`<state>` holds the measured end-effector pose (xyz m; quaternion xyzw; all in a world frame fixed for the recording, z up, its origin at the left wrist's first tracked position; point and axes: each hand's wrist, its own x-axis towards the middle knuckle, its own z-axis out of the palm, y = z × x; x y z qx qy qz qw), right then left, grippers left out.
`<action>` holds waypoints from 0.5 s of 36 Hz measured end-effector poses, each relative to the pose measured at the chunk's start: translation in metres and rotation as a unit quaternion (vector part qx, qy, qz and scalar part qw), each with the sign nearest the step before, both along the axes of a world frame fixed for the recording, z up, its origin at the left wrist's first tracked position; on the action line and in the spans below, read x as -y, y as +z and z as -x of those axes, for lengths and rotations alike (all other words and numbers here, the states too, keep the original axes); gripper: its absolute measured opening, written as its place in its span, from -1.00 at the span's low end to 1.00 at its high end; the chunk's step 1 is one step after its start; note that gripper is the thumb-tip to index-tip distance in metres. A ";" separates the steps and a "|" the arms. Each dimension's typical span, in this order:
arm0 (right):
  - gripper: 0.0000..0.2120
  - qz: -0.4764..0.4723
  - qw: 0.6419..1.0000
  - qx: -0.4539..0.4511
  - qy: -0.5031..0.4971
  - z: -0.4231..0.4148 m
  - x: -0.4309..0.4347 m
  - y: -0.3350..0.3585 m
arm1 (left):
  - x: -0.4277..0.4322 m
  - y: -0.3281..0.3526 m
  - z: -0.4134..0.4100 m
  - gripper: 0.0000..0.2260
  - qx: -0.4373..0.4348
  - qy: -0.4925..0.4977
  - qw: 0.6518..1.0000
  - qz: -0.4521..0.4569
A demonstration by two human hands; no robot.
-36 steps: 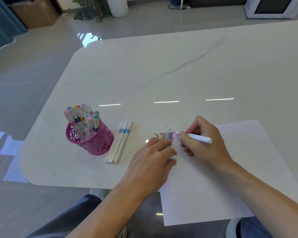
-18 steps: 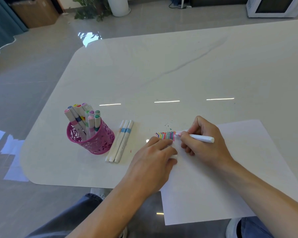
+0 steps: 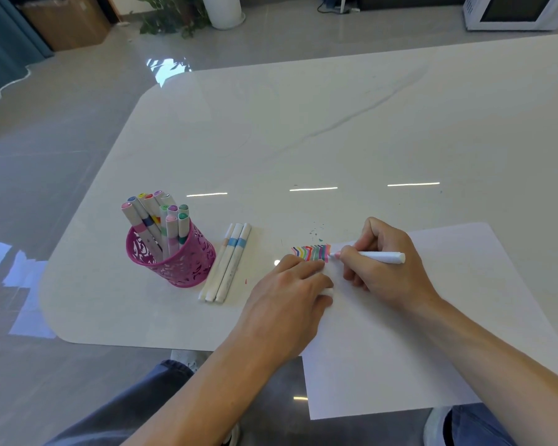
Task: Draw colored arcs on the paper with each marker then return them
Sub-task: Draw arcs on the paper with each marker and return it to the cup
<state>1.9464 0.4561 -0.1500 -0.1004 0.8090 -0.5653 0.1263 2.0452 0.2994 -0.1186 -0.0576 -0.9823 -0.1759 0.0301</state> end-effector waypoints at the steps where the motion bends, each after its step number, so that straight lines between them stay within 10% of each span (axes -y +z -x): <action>1: -0.69 0.000 1.000 0.000 0.000 0.000 0.000 0.000 | 0.000 0.000 0.000 -0.87 -0.001 0.000 1.000 0.000; 18: -0.72 0.005 1.000 0.006 0.003 0.001 0.000 0.001 | 0.000 0.000 0.000 -0.90 -0.011 -0.007 1.000 0.006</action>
